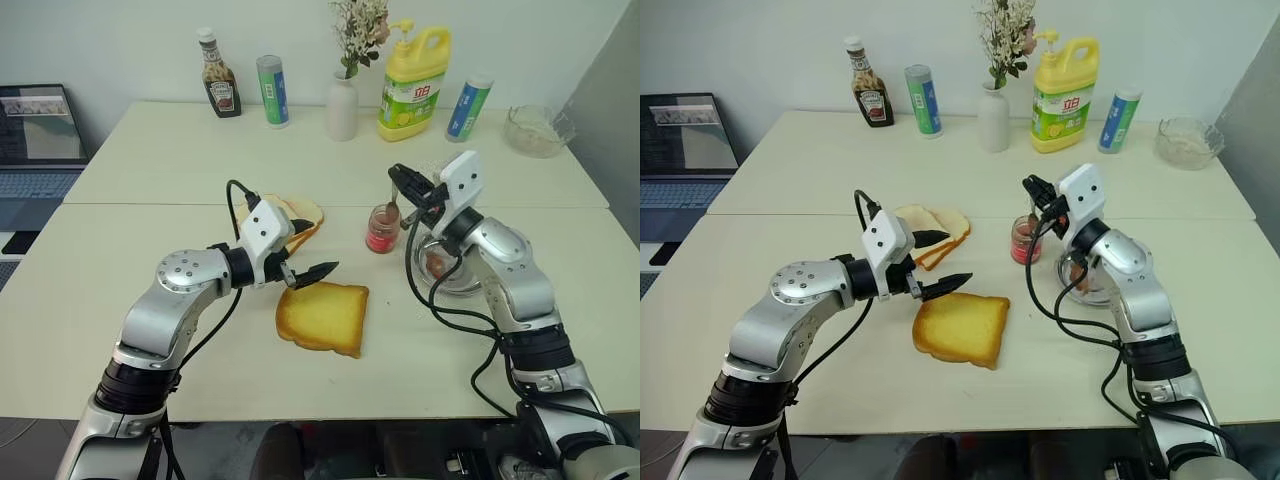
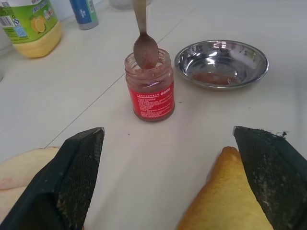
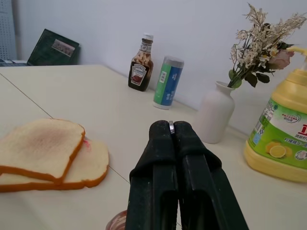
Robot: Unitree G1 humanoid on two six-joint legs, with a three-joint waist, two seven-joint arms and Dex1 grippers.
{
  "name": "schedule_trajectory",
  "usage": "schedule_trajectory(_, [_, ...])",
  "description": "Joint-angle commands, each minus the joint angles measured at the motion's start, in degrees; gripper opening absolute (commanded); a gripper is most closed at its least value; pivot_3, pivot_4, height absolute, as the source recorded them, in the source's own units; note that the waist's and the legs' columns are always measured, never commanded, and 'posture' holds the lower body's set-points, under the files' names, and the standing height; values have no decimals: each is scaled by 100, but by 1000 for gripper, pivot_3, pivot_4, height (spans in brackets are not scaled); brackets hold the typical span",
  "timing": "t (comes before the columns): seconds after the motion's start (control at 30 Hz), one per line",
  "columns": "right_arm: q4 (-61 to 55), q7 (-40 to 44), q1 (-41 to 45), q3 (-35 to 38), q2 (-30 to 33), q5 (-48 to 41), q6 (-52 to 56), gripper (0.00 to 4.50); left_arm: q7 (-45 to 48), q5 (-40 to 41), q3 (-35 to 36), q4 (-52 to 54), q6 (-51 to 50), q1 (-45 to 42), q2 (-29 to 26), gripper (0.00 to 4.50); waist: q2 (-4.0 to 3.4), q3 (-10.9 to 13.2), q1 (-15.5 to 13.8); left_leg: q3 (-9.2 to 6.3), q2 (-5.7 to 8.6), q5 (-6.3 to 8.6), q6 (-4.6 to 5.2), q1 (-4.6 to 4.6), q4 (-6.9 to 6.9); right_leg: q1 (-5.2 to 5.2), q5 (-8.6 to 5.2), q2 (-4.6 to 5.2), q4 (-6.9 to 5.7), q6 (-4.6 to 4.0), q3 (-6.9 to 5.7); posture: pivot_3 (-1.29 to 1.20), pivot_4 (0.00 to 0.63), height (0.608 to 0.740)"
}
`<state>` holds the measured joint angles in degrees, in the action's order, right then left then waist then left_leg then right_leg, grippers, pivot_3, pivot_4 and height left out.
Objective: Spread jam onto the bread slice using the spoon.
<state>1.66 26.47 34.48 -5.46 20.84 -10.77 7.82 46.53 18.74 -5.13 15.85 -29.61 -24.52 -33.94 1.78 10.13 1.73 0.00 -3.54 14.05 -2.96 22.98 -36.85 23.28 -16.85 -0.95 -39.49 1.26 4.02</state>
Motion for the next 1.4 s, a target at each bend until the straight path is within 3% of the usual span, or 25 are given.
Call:
schedule_trajectory(0.03, [90,132,64,-128,35,362,-415,15,12,-27,-17,200,108,-99,0,4500,0,0,3,0,0,0,0,-1,-2,0,0,0,-4,0,1,0,150,740])
schedule_trajectory(0.4, [780,-73,405,-184,-275,781,-32,15,26,-26,-41,220,50,-73,-49,4500,0,0,6,0,1,0,0,-3,-10,0,0,0,-16,0,2,0,150,740])
schedule_trajectory(0.9, [486,-442,550,520,-932,51,1674,15,-33,-43,-24,212,31,-89,-30,4500,0,0,10,-3,0,0,0,-9,-11,0,0,-1,-33,0,0,0,150,740])
schedule_trajectory(1.4, [320,-911,592,1003,-1219,-432,2349,15,-42,-103,5,220,80,-49,-24,4500,0,0,13,-3,0,0,0,-9,-11,1,-1,-2,-35,0,0,0,150,740])
